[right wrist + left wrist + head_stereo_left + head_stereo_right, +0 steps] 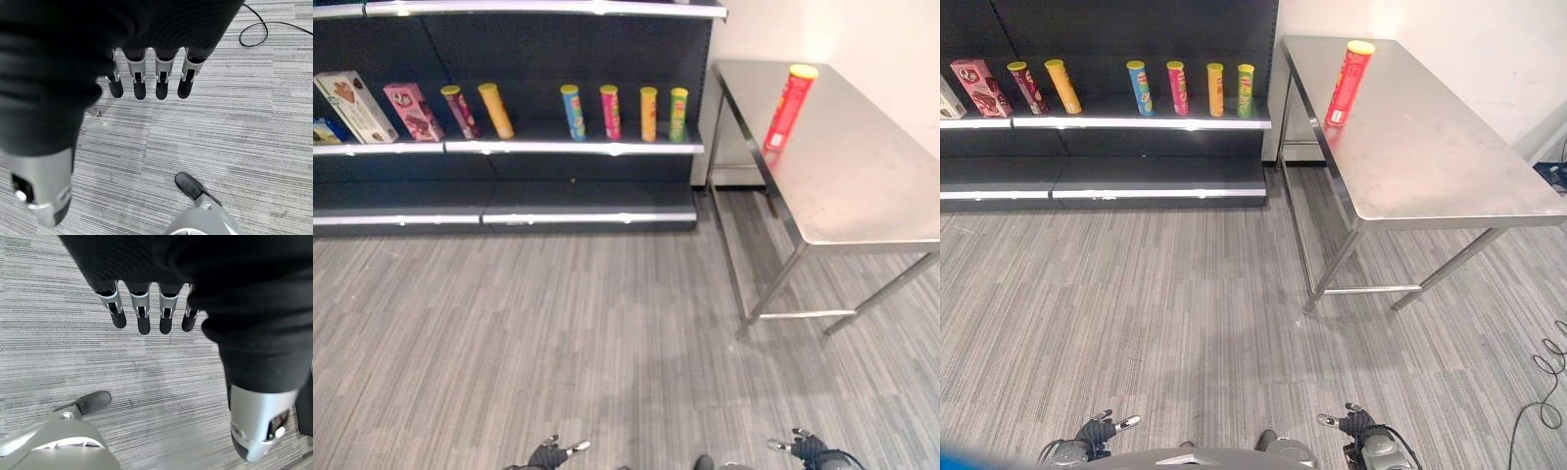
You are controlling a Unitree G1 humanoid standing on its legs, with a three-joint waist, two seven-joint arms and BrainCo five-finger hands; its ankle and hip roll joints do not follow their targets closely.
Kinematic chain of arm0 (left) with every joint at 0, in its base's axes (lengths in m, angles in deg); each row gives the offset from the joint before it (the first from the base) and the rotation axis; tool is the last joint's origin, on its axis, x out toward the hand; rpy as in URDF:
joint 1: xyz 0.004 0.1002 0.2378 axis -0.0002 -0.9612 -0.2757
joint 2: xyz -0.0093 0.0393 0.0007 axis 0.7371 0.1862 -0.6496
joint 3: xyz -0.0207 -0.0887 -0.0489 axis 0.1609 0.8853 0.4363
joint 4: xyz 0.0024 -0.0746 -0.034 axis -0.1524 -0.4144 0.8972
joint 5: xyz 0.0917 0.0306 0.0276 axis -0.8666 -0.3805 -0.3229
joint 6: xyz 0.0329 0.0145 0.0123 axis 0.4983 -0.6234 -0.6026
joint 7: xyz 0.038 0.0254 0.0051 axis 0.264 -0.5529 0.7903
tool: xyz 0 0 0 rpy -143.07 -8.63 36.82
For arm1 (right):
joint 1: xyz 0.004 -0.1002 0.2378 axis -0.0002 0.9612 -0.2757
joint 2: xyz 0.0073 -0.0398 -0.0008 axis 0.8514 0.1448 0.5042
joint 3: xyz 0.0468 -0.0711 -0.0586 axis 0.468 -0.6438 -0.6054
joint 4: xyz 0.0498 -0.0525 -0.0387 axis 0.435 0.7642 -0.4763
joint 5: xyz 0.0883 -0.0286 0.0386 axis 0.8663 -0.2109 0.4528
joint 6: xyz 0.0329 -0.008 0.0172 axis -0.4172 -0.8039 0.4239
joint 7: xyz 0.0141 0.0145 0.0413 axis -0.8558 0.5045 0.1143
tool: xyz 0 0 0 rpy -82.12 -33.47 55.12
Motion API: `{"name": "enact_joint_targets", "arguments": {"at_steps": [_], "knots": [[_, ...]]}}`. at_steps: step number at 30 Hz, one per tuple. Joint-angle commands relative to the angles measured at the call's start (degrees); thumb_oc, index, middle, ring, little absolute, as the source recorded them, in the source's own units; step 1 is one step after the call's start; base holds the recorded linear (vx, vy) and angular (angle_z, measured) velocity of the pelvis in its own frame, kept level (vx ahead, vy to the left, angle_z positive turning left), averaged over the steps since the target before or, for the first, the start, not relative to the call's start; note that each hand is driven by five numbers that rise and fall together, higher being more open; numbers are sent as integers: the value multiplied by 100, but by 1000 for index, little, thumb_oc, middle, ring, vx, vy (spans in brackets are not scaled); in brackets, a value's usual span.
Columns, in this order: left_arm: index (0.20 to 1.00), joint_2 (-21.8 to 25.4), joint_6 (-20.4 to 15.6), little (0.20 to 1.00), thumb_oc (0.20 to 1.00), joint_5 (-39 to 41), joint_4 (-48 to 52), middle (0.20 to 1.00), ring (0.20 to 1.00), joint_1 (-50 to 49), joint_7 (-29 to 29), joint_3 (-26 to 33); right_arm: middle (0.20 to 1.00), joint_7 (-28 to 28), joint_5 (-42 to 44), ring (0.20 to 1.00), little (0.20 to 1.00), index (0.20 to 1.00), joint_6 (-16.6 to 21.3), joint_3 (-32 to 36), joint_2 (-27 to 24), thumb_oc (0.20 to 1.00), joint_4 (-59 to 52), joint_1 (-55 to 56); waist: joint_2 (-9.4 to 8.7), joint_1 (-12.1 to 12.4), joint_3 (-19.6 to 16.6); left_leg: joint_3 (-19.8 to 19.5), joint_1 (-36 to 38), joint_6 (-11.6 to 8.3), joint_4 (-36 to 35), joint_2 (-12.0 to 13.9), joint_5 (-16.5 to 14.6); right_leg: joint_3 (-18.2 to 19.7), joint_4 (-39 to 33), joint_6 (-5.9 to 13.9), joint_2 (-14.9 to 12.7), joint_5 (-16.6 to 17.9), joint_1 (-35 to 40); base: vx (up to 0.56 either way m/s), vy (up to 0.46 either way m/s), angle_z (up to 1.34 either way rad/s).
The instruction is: Put the goods on the table back onto the shelves and tidy them up.
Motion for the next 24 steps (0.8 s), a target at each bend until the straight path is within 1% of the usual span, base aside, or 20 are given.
{"name": "enact_joint_targets", "arguments": {"at_steps": [1,10,14,15,18,19,20,21,23,24], "knots": [[1000,85,-44,1000,1000,-2,-341,1000,1000,296,-46,-147,1000,-127,-150,1000,1000,1000,39,-163,-2,1000,355,-360,-19,13,56,94,143,-423,-96,313,-16,88,-169,762,-760,436,26,0,0,0],[1000,61,-37,1000,1000,-1,-391,1000,1000,310,-37,-112,1000,-119,-173,1000,1000,1000,27,-148,24,1000,401,-384,9,19,55,36,107,-329,-96,180,-66,178,-114,803,-833,483,-45,1,43,0],[1000,62,-34,1000,1000,33,-402,1000,1000,306,-19,-86,1000,-95,-231,1000,1000,1000,1,-143,15,1000,419,-392,3,37,96,-9,71,-247,-96,102,-91,235,73,847,-912,489,-173,-13,86,-2],[1000,68,-35,1000,1000,76,-416,1000,1000,288,-13,-48,1000,-96,-227,1000,1000,1000,-5,-123,13,1000,435,-423,3,62,139,-49,42,-187,-96,50,-105,281,285,872,-974,478,-307,-33,141,-6],[1000,78,-36,1000,1000,135,-481,1000,1000,253,30,5,1000,-65,-203,1000,1000,1000,-4,-89,14,1000,465,-466,2,97,205,-141,34,-85,-96,-42,-142,403,697,926,-1101,493,-510,-12,105,-7],[1000,79,-36,1000,1000,135,-482,1000,1000,256,30,6,1000,-65,-203,1000,1000,1000,-4,-87,16,1000,465,-469,-6,94,190,-143,7,-81,-96,-50,-126,401,687,924,-1107,508,-531,-1,88,-10],[1000,88,-28,1000,1000,146,-541,1000,1000,255,58,27,1000,-48,-198,1000,1000,1000,-11,-64,6,1000,470,-482,-9,92,215,-165,15,-36,-96,-97,-147,475,893,955,-1174,567,-640,18,157,-8],[1000,103,-21,1000,1000,155,-560,1000,1000,242,76,44,1000,-20,-198,1000,1000,1000,-12,-48,-12,1000,464,-494,10,96,285,-234,62,59,-96,-192,-191,605,1391,1023,-1310,701,-818,38,221,-10],[1000,111,-27,1000,1000,175,-547,1000,1000,226,81,38,1000,-15,-163,1000,1000,1000,-4,-14,-34,1000,418,-473,34,61,366,-309,120,176,-96,-315,-217,816,2045,1105,-1430,1022,-1090,36,183,-9],[1000,112,-27,1000,1000,175,-547,1000,1000,228,81,39,1000,-15,-163,1000,1000,1000,-5,-13,-33,1000,418,-475,33,61,344,-308,89,177,-96,-314,-201,813,2023,1099,-1426,1045,-1111,20,193,1]]}}
